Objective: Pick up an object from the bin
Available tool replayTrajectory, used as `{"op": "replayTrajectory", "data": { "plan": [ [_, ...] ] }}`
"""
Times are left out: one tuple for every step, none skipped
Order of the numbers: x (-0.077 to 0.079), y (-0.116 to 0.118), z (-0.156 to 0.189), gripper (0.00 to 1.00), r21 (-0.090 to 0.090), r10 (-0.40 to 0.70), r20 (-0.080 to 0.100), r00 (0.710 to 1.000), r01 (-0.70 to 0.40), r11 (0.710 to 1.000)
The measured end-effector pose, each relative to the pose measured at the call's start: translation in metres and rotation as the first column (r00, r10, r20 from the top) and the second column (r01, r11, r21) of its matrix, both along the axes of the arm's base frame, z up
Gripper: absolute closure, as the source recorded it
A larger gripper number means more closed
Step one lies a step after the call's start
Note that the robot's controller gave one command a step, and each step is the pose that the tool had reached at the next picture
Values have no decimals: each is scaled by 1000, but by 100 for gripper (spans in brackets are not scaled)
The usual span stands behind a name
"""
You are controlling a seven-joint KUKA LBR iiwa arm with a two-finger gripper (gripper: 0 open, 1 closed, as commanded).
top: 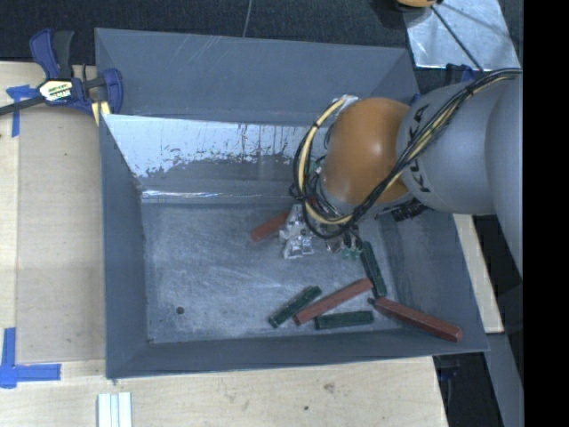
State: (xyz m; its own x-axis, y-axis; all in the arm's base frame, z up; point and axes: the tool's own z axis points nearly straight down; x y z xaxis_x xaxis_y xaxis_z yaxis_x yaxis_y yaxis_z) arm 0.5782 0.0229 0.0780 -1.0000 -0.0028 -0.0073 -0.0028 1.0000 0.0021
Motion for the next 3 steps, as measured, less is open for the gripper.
{"op": "replayTrajectory", "data": {
  "plan": [
    [5,10,41,100,-2,-10,-7,1000,10,1000],
    [4,13,55,0,-2,-9,-5,1000,9,1000],
    [4,14,52,0,-2,-10,-6,1000,10,1000]
  ]
}}
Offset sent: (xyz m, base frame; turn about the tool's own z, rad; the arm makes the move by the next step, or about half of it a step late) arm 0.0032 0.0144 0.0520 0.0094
